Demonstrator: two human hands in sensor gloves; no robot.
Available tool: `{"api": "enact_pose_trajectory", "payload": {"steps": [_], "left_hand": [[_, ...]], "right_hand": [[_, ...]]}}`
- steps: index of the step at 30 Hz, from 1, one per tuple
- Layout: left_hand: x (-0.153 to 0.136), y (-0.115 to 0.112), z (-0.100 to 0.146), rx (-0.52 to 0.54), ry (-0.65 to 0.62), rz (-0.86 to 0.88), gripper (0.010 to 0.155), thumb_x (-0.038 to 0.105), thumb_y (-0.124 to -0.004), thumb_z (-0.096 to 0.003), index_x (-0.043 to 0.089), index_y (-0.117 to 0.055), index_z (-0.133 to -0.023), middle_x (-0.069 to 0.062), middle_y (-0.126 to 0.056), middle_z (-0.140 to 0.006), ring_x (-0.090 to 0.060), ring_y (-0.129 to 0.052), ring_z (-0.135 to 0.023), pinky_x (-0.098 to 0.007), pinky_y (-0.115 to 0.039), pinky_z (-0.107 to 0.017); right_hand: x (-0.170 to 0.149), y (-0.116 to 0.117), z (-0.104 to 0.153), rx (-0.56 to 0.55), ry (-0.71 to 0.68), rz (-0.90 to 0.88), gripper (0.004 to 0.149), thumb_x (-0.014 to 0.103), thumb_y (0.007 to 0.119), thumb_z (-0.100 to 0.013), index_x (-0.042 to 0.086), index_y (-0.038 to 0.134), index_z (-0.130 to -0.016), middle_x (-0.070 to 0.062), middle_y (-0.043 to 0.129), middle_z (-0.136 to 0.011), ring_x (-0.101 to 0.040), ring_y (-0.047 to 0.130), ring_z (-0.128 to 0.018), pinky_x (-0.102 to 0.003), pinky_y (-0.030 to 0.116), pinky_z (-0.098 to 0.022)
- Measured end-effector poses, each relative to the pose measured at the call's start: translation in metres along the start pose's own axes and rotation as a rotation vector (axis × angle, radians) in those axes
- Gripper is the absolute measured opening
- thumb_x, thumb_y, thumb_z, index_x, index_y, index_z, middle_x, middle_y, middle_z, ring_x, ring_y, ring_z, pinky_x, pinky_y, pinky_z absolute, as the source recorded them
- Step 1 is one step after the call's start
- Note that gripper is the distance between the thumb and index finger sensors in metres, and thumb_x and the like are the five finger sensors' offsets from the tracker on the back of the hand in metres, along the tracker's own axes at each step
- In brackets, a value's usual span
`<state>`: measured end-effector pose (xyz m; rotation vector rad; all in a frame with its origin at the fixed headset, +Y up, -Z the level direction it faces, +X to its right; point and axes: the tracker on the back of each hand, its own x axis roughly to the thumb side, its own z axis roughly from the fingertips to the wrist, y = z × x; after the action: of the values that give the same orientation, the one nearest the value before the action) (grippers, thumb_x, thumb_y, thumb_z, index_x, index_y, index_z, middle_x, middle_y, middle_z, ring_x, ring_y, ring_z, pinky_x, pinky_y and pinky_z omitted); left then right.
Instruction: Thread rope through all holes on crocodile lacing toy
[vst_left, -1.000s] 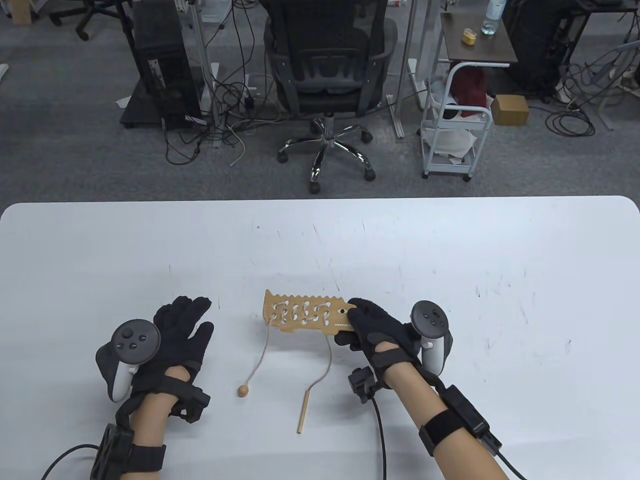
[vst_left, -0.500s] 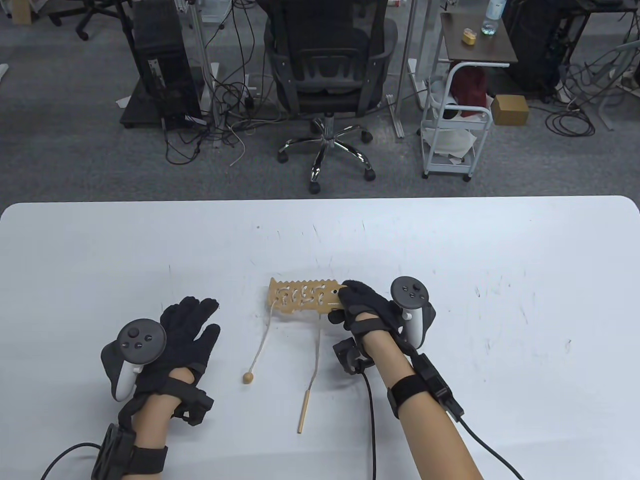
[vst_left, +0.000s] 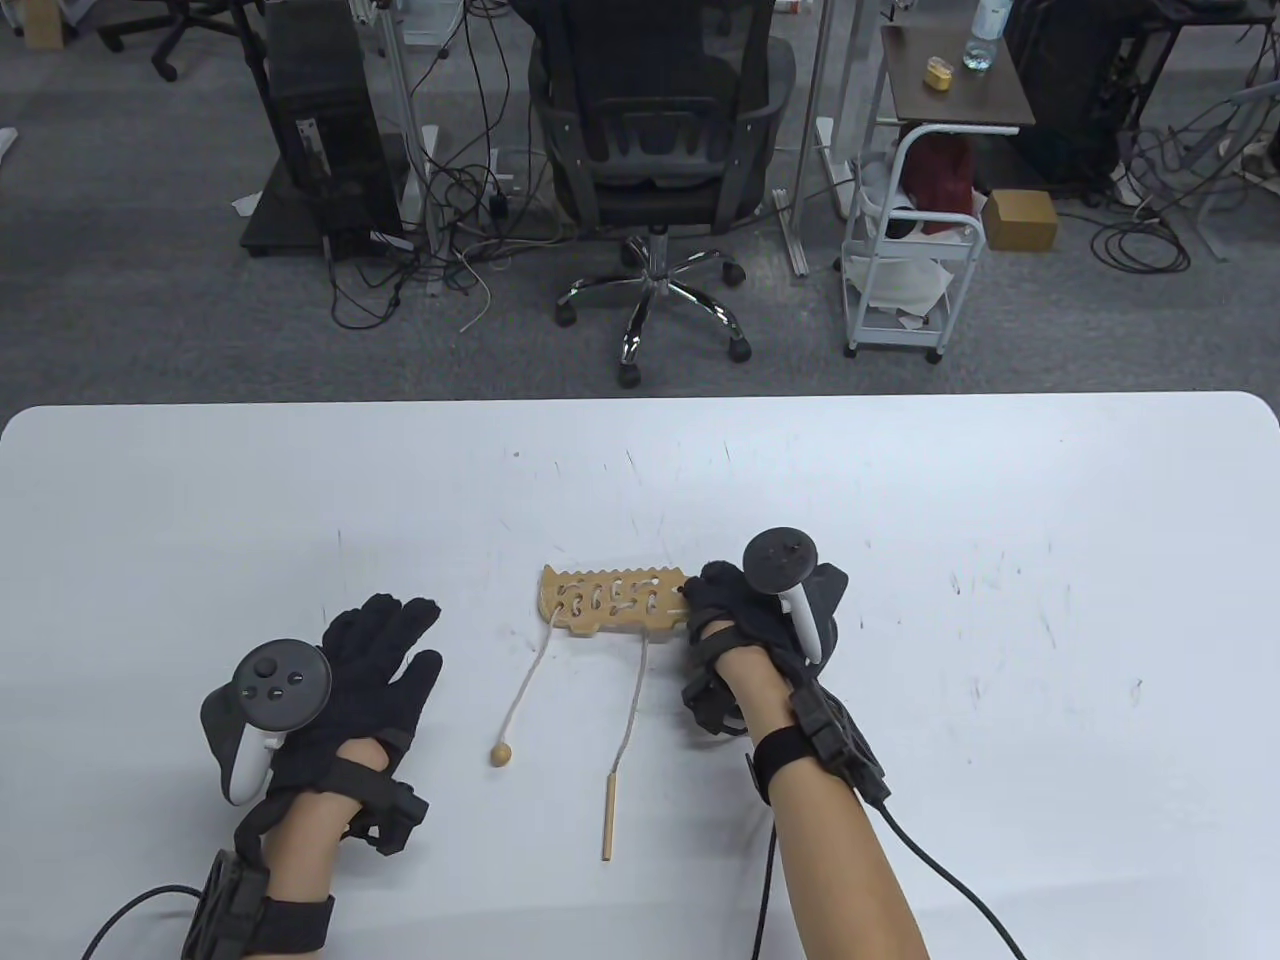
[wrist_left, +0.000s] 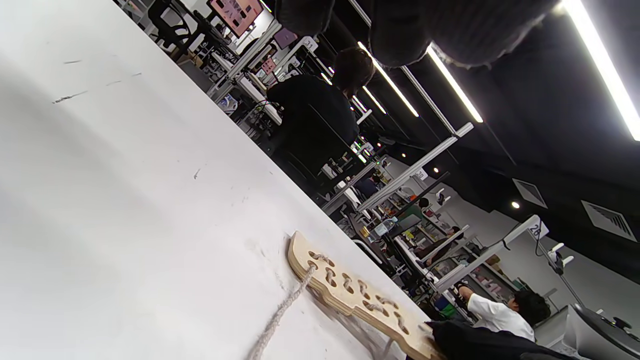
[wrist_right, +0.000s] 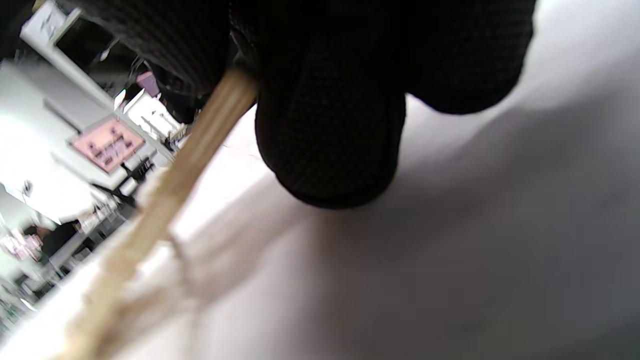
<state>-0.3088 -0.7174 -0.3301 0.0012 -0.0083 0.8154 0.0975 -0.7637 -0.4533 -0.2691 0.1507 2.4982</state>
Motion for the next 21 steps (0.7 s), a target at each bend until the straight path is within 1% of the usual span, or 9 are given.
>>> {"api": "enact_pose_trajectory", "payload": {"steps": [1, 3, 8, 10, 12, 13, 15, 18, 21], "left_hand": [[0.0, 0.0, 0.0, 0.001, -0.001, -0.001, 0.061, 0.058, -0.074, -0.0449, 0.053, -0.061, -0.104, 0.005, -0.042, -0.12, -0.035, -0.028, -0.114, -0.063, -0.019, -0.077], [0.0, 0.0, 0.0, 0.002, -0.002, -0.002, 0.061, 0.058, -0.074, -0.0449, 0.053, -0.061, -0.104, 0.005, -0.042, -0.12, -0.035, -0.028, -0.114, -0.063, -0.019, -0.077], [-0.001, -0.001, 0.001, -0.003, 0.004, -0.015, 0.061, 0.058, -0.074, -0.0449, 0.053, -0.061, -0.104, 0.005, -0.042, -0.12, -0.035, -0.028, -0.114, -0.063, -0.019, -0.077], [-0.002, -0.001, 0.0, -0.001, 0.007, -0.024, 0.061, 0.057, -0.074, -0.0449, 0.053, -0.061, -0.104, 0.005, -0.042, -0.12, -0.035, -0.028, -0.114, -0.063, -0.019, -0.077], [-0.002, -0.001, 0.0, 0.002, 0.01, -0.04, 0.061, 0.057, -0.074, -0.0449, 0.053, -0.061, -0.104, 0.005, -0.042, -0.12, -0.035, -0.028, -0.114, -0.063, -0.018, -0.077], [-0.002, -0.001, 0.0, 0.002, 0.01, -0.044, 0.061, 0.057, -0.074, -0.0449, 0.053, -0.061, -0.104, 0.005, -0.042, -0.12, -0.035, -0.028, -0.114, -0.064, -0.018, -0.076], [-0.001, -0.002, 0.0, -0.003, 0.008, -0.06, 0.061, 0.057, -0.074, -0.0449, 0.053, -0.061, -0.104, 0.005, -0.041, -0.121, -0.032, -0.025, -0.115, -0.064, -0.016, -0.076], [0.002, -0.004, 0.001, -0.009, 0.001, -0.096, 0.061, 0.057, -0.074, -0.0448, 0.053, -0.06, -0.104, 0.006, -0.039, -0.121, -0.031, -0.022, -0.116, -0.064, -0.014, -0.075], [0.004, -0.006, 0.001, -0.001, -0.004, -0.165, 0.062, 0.057, -0.074, -0.0449, 0.053, -0.06, -0.105, 0.006, -0.038, -0.121, -0.03, -0.02, -0.116, -0.064, -0.012, -0.075]], "right_hand": [[0.001, -0.001, 0.001, -0.011, -0.019, 0.045, 0.055, 0.039, 0.079, -0.048, 0.008, 0.071, -0.093, -0.009, 0.101, -0.069, -0.02, 0.108, -0.039, -0.041, 0.083, -0.037], [0.003, -0.004, 0.002, -0.044, -0.025, 0.075, 0.056, 0.038, 0.079, -0.047, 0.008, 0.071, -0.093, -0.009, 0.101, -0.07, -0.023, 0.107, -0.04, -0.043, 0.082, -0.037], [0.004, -0.014, 0.005, -0.083, -0.042, 0.181, 0.059, 0.039, 0.08, -0.047, 0.01, 0.067, -0.096, -0.013, 0.094, -0.08, -0.032, 0.1, -0.054, -0.049, 0.076, -0.044], [0.003, -0.02, 0.009, -0.108, -0.053, 0.232, 0.062, 0.04, 0.081, -0.046, 0.012, 0.063, -0.098, -0.013, 0.088, -0.086, -0.035, 0.094, -0.064, -0.053, 0.068, -0.052], [0.003, -0.028, 0.015, -0.146, -0.064, 0.278, 0.065, 0.043, 0.083, -0.045, 0.015, 0.061, -0.1, -0.012, 0.083, -0.092, -0.041, 0.082, -0.076, -0.063, 0.046, -0.066], [0.003, -0.031, 0.017, -0.157, -0.069, 0.294, 0.067, 0.045, 0.083, -0.045, 0.017, 0.06, -0.101, -0.012, 0.079, -0.095, -0.041, 0.077, -0.081, -0.066, 0.037, -0.068], [0.002, -0.04, 0.025, -0.178, -0.101, 0.331, 0.068, 0.048, 0.083, -0.045, 0.02, 0.059, -0.102, -0.013, 0.07, -0.101, -0.044, 0.066, -0.088, -0.07, 0.025, -0.068], [-0.001, -0.049, 0.039, -0.2, -0.162, 0.33, 0.071, 0.05, 0.083, -0.045, 0.022, 0.055, -0.104, -0.015, 0.056, -0.107, -0.049, 0.049, -0.096, -0.072, 0.019, -0.067], [-0.004, -0.057, 0.057, -0.227, -0.226, 0.358, 0.075, 0.054, 0.081, -0.045, 0.024, 0.049, -0.106, -0.013, 0.043, -0.113, -0.049, 0.034, -0.102, -0.072, 0.013, -0.066]]}}
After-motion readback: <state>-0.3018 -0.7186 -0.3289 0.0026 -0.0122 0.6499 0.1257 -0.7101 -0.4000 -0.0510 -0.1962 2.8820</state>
